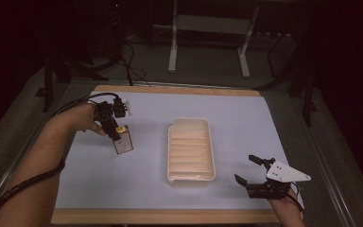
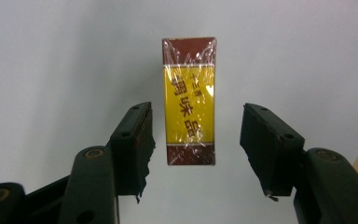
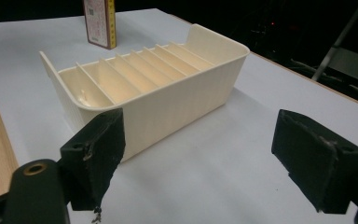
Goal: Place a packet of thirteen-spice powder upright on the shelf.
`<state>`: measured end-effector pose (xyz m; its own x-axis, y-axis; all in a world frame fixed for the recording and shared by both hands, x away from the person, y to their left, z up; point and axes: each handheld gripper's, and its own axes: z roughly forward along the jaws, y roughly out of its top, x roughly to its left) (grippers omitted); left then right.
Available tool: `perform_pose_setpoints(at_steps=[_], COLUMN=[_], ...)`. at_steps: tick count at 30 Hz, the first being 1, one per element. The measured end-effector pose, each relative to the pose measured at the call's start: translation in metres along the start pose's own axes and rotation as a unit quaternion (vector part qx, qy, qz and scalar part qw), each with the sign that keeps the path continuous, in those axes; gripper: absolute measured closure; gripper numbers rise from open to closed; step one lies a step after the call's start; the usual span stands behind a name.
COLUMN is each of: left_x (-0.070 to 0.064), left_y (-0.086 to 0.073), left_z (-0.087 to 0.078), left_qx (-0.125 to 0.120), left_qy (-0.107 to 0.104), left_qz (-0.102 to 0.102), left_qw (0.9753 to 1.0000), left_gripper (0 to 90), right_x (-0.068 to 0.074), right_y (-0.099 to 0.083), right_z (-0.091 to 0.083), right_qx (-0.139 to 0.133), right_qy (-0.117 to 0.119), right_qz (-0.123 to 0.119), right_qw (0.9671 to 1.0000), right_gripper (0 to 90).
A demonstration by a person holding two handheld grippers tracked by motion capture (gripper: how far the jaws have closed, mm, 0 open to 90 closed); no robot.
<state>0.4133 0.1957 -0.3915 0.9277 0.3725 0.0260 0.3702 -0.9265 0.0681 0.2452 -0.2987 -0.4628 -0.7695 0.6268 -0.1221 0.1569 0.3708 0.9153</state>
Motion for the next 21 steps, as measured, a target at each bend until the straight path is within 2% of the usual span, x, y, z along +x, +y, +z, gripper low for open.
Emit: perform_pose_setpoints(at_steps=[4, 6, 9, 14, 16, 18, 21], left_x=[0.002, 0.003, 0.003, 0.004, 0.004, 0.004, 0.002], left_y=[0.003, 0.004, 0.006, 0.003, 0.000, -0.003, -0.004], left_z=[0.001, 0.003, 0.005, 0.012, 0.013, 0.013, 0.013], left_qx=[0.008, 0.012, 0.009, -0.009, -0.033, -0.045, -0.047], left_qy=[0.002, -0.004, -0.005, -0.011, -0.012, -0.010, -0.009], left_qz=[0.005, 0.007, 0.012, 0.008, 0.005, 0.006, 0.010], left_qw=[1.0000, 0.9999, 0.9999, 0.9999, 0.9994, 0.9989, 0.9988], left_gripper=[51.3, 51.4, 56.7, 60.2, 64.4, 65.9, 67.2], right_x=[0.000, 0.000, 0.000, 0.001, 0.001, 0.001, 0.001], right_y=[0.000, 0.000, 0.000, 0.000, 0.000, 0.000, 0.000], right_z=[0.000, 0.000, 0.000, 0.000, 0.000, 0.000, 0.000], right_qx=[0.000, 0.000, 0.000, 0.000, 0.000, -0.001, 0.000], right_qy=[0.003, 0.004, 0.006, 0.007, 0.007, 0.008, 0.007], right_qz=[-0.002, -0.002, -0.002, -0.002, -0.002, -0.002, -0.003], right_qw=[1.0000, 1.0000, 1.0000, 1.0000, 1.0000, 1.0000, 1.0000], right_gripper=[17.4, 17.4, 17.4, 17.4, 17.4, 17.4, 17.4])
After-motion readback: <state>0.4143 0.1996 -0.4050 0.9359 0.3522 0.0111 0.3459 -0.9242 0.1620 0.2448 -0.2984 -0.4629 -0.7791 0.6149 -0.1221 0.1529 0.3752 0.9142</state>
